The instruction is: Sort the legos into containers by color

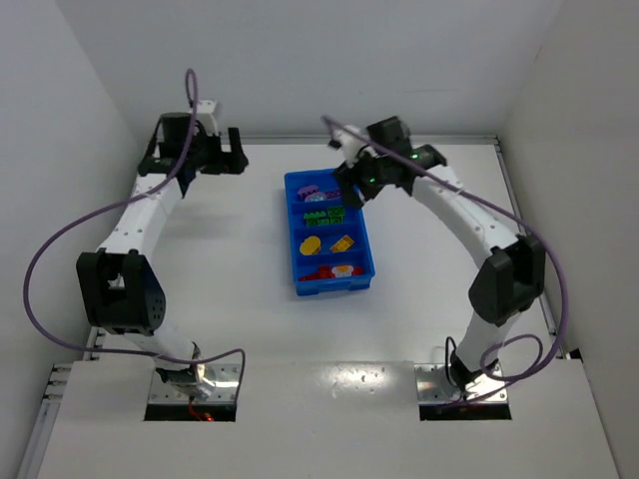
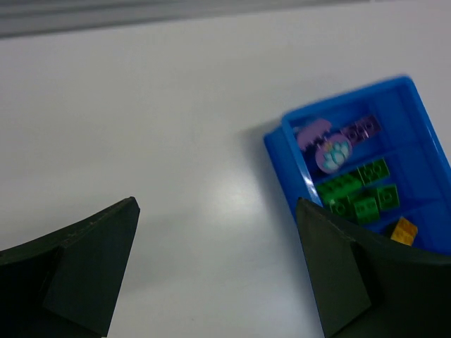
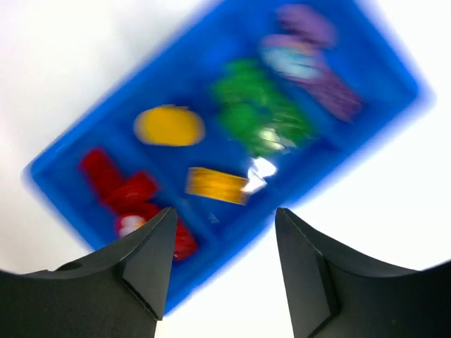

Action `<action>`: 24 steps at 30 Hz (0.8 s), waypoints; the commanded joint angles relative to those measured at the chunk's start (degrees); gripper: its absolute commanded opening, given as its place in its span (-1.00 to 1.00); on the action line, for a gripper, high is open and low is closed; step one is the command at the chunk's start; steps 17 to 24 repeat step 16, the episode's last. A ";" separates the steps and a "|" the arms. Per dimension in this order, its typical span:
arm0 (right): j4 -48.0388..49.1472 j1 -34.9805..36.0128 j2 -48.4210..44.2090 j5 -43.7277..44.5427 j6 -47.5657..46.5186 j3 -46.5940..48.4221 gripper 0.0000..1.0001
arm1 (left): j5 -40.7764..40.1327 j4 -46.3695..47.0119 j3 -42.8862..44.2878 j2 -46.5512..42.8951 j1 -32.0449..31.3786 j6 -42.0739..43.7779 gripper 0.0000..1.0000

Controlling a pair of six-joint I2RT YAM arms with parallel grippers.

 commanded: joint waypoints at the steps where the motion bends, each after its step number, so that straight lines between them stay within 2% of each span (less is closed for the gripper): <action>1: 4.68 -11.27 -3.02 2.08 10.26 -1.52 0.20 | -3.44 -3.52 -4.65 -3.34 -5.25 2.29 1.00; 6: 8.89 -28.22 -3.03 0.58 13.19 -7.76 0.26 | -7.83 -3.52 -12.81 -5.53 -6.66 1.77 1.00; 8: 10.31 -30.97 -3.03 0.05 12.66 -10.22 0.29 | -8.54 -3.52 -14.58 -5.54 -6.66 0.19 1.00; 16: 14.62 -34.67 -3.03 0.05 12.05 -15.15 0.46 | -9.77 -2.38 -19.86 -6.59 -5.17 0.71 1.00; 24: 14.62 -34.67 -3.03 0.05 12.05 -15.15 0.46 | -9.77 -2.38 -19.86 -6.59 -5.17 0.71 1.00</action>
